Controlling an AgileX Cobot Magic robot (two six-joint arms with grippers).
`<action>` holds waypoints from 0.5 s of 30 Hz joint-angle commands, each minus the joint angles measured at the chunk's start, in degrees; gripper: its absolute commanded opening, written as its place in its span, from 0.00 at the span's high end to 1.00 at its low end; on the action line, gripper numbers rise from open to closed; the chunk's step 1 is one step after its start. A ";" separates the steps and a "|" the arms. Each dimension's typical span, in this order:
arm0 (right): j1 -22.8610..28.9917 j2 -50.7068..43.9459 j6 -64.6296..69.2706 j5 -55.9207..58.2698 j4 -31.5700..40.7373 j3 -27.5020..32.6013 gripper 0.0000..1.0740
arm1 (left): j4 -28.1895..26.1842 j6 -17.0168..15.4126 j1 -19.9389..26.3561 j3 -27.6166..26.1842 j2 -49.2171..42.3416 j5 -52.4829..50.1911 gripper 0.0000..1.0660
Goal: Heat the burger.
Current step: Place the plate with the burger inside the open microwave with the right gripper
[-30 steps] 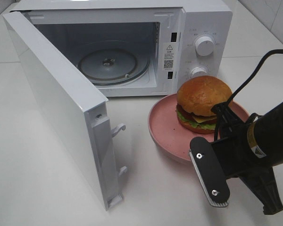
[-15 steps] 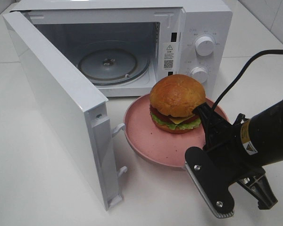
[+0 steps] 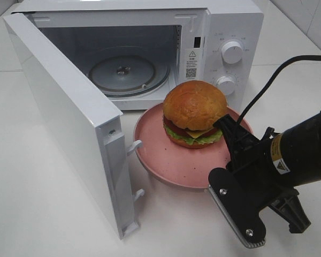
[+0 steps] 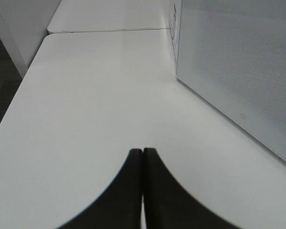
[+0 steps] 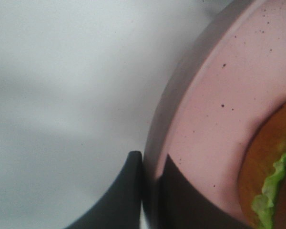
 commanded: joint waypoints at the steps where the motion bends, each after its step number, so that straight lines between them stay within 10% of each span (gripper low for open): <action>1: 0.17 -0.52 -3.90 -3.50 -1.03 -0.34 1.00 | -0.57 -0.06 -0.29 0.17 -1.15 -0.52 1.00; 15: 0.17 5.73 -6.36 -2.75 -1.03 -8.54 1.00 | -0.57 -0.06 -0.29 0.17 -1.15 -0.52 1.00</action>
